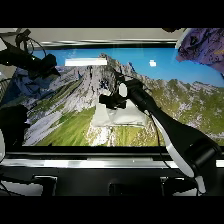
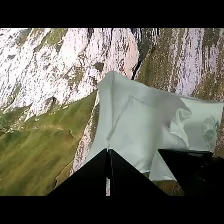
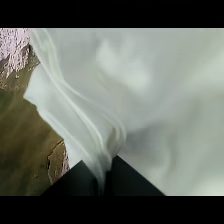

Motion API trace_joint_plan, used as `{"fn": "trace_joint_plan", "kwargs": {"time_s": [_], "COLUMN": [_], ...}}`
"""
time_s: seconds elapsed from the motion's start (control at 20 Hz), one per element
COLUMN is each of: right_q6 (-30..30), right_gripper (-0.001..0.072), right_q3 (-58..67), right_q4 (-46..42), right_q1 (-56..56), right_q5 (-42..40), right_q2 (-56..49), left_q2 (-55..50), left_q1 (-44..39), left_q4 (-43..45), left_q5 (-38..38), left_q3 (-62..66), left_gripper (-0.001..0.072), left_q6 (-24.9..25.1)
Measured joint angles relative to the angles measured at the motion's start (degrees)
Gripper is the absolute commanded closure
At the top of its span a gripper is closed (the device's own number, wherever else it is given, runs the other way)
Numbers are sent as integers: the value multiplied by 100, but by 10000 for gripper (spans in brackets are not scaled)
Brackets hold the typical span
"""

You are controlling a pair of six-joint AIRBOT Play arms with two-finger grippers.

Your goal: Fold the clothes and pants, and hang the long-sleeved shirts on hangers.

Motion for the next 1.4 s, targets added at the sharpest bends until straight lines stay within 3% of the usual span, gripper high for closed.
{"fn": "trace_joint_plan", "kwargs": {"time_s": [0.05,0.1,0.15,0.3,0.35,0.4,0.5,0.6,0.85,1.0,1.2,1.4], "right_q6": [31,31,28,-195,-310,-435,-619,-791,-1864,-2704,-3875,-4631], "right_gripper": [676,621,508,303,204,158,155,87,87,89,134,199], "right_q3": [0,0,0,0,0,0,2,4,-116,-872,-2330,-2994], "right_q4": [37,92,166,522,654,780,957,1040,1294,2004,2999,3532], "right_q1": [17,33,42,57,52,31,-122,-490,-2389,-3611,-4562,-4776], "right_q5": [-66,-122,-168,-284,-297,-291,-236,-44,1102,1493,1510,1281], "right_q2": [-79,-149,-201,-264,-245,-175,81,435,1222,1351,1222,717], "left_q2": [2,7,7,7,7,7,7,7,7,7,7,7], "left_q1": [4,11,15,20,22,22,22,24,24,24,24,42], "left_q4": [2,2,2,7,9,9,9,11,11,9,9,28], "left_q5": [-2,-11,-20,-24,-26,-26,-31,-31,-35,-35,-37,-37], "left_q3": [0,0,0,0,0,0,0,0,0,0,0,0], "left_gripper": [691,691,691,691,691,691,691,691,691,690,690,690], "left_q6": [9,20,22,33,35,37,39,39,39,39,39,39]}}
